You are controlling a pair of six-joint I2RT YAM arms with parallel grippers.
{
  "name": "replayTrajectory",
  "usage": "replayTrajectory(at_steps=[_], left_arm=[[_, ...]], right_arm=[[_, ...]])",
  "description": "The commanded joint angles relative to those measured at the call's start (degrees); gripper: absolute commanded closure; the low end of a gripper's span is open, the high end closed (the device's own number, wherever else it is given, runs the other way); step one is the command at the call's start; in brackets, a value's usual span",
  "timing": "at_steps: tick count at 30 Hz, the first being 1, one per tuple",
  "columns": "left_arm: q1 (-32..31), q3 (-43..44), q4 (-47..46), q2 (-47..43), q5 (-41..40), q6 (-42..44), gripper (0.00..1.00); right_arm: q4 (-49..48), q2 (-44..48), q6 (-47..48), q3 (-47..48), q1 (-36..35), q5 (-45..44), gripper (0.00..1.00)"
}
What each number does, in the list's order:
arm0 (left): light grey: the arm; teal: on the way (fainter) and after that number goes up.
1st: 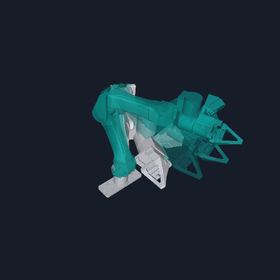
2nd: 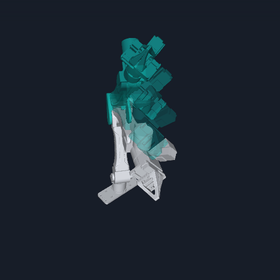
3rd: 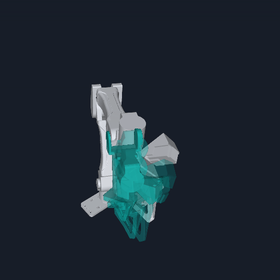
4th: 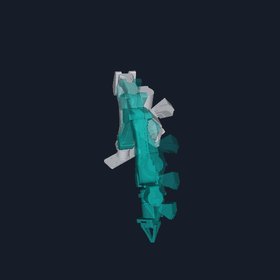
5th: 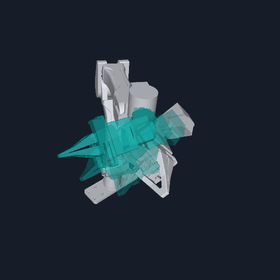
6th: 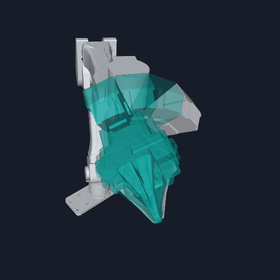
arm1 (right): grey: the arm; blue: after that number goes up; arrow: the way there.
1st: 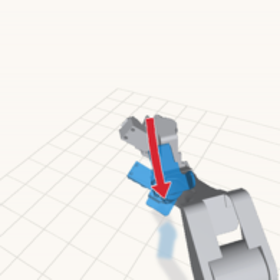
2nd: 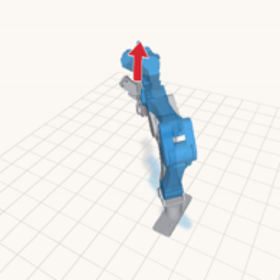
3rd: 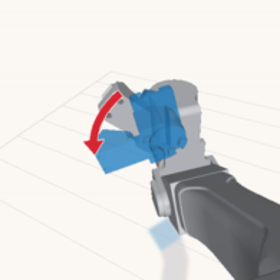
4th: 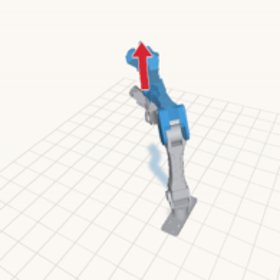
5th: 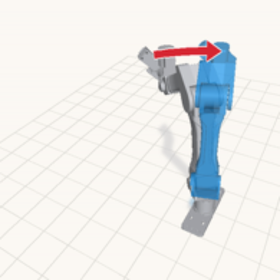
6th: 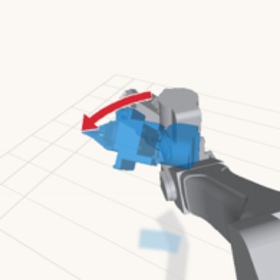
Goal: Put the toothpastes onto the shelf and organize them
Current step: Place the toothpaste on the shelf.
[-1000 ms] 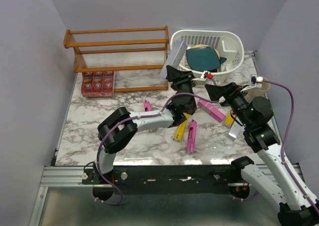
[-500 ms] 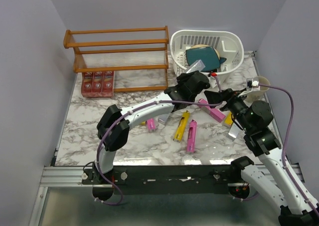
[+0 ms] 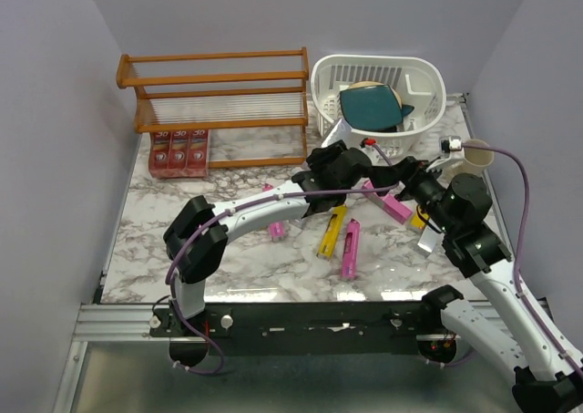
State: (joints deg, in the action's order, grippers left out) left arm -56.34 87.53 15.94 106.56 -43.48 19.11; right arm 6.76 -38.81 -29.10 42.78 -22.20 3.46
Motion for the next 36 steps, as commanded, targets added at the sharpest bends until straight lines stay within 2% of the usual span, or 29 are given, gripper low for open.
replayTrajectory(at_steps=[1, 3, 9, 12, 13, 14, 15, 16, 17, 18, 19, 20, 21, 22, 23, 26, 28, 31, 36], left_arm=[[10.9, -3.1, -1.8, -9.7, -20.0, -15.1, 0.67], [9.8, -5.1, -3.8, -10.1, -22.2, -14.4, 0.67], [7.6, -12.3, -15.8, -11.7, -29.5, -4.1, 0.67], [7.6, -16.3, -24.3, -13.0, -32.0, 3.3, 0.67], [7.6, -17.8, -28.4, -13.6, -32.4, 7.5, 0.67], [7.5, -19.1, -37.0, -13.8, -32.7, 11.3, 0.67], [7.6, -21.2, -40.9, -14.1, -33.0, 19.3, 0.67], [7.5, -22.0, -44.5, -14.0, -33.2, 23.1, 0.67], [7.1, -22.7, -52.3, -13.8, -33.1, 27.0, 0.67], [6.9, -24.5, -56.4, -13.6, -32.9, 35.8, 0.67], [6.6, -25.4, -60.6, -13.0, -32.4, 39.6, 0.67], [5.8, -26.2, -68.6, -12.4, -32.2, 44.2, 0.67], [5.4, -27.3, -72.4, -11.9, -32.2, 47.8, 0.67], [4.9, -27.8, -76.2, -10.3, -32.1, 55.4, 0.67], [4.5, -28.4, -83.7, -9.5, -31.9, 58.8, 0.67], [3.2, -29.8, -93.3, -6.3, -31.8, 68.2, 0.67], [2.5, -30.0, -94.4, -5.2, -31.9, 69.1, 0.67], [1.8, -30.1, -89.8, -6.0, -31.7, 65.4, 0.68], [1.4, -29.5, -74.5, -8.6, -30.7, 52.2, 0.68]], right_arm=[[-0.6, 2.2, -4.4, 3.2, 1.9, -1.0, 0.00], [-0.4, 0.7, -6.4, 3.3, 1.9, -0.4, 0.00], [-0.5, -0.4, -10.3, 2.7, 1.9, 0.1, 0.00], [0.1, 0.4, -7.0, 2.4, 1.9, 0.1, 0.00], [0.8, 0.7, -5.7, 2.6, 1.9, 0.1, 0.00], [1.6, 0.8, -4.3, 3.1, 1.9, 0.6, 0.00], [3.0, 0.8, -1.2, 3.4, 1.9, 1.2, 0.00], [3.5, 0.8, 0.7, 3.6, 1.9, 1.8, 0.00], [4.3, 0.3, 2.5, 4.5, 1.9, 3.5, 0.00], [6.1, 0.1, 5.4, 4.8, 1.9, 4.3, 0.00], [6.7, -0.3, 6.8, 5.1, 1.9, 4.9, 0.00], [7.1, -0.5, 7.9, 5.4, 1.9, 6.5, 0.00], [7.5, -0.9, 9.7, 5.9, 1.9, 7.3, 0.00], [7.5, -1.3, 10.5, 6.3, 1.9, 8.2, 0.00], [7.5, -1.4, 11.0, 6.7, 1.9, 10.2, 0.00], [7.1, -3.0, 12.2, 8.8, 1.9, 14.4, 0.00], [7.9, -4.7, 13.0, 10.9, 1.9, 15.4, 0.00], [8.2, -6.8, 13.5, 12.5, 2.0, 16.0, 0.00], [6.4, -10.1, 11.4, 16.2, 1.9, 23.9, 0.00]])
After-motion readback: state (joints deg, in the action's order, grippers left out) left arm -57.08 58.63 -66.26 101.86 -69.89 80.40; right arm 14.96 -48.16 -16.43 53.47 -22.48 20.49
